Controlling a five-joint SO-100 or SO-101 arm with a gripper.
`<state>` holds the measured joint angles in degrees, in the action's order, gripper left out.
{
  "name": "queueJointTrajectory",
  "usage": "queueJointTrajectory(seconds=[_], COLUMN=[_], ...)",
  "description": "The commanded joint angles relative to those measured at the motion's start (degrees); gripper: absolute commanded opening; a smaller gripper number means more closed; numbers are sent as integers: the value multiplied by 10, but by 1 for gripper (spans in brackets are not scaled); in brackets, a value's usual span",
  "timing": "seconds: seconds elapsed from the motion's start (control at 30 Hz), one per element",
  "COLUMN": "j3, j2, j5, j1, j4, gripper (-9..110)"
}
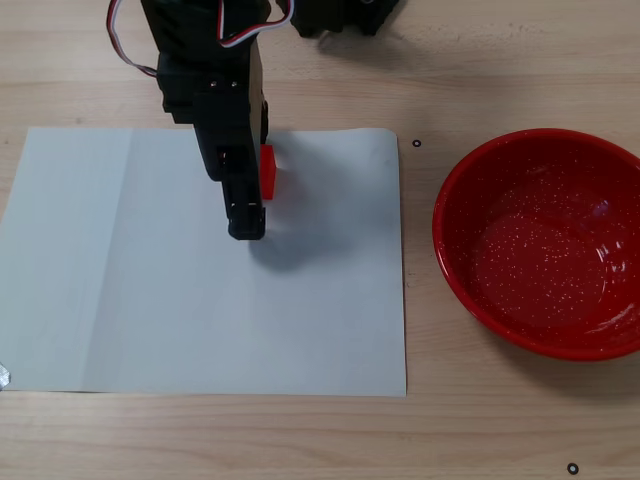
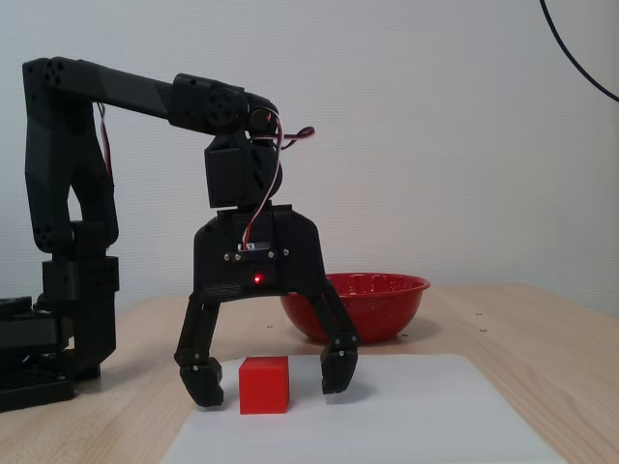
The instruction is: Grasp the red cube and put it in the red bowl.
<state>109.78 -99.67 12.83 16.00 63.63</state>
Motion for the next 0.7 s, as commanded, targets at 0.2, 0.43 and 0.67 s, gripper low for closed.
queueJointTrajectory(seconds=[0.2, 0.43, 0.67], j3=[-20, -30, -127], j2=[-21, -30, -31], j5=[18, 14, -19], j1=[3, 13, 12], j4=[-16, 15, 122], gripper=[0, 0, 0])
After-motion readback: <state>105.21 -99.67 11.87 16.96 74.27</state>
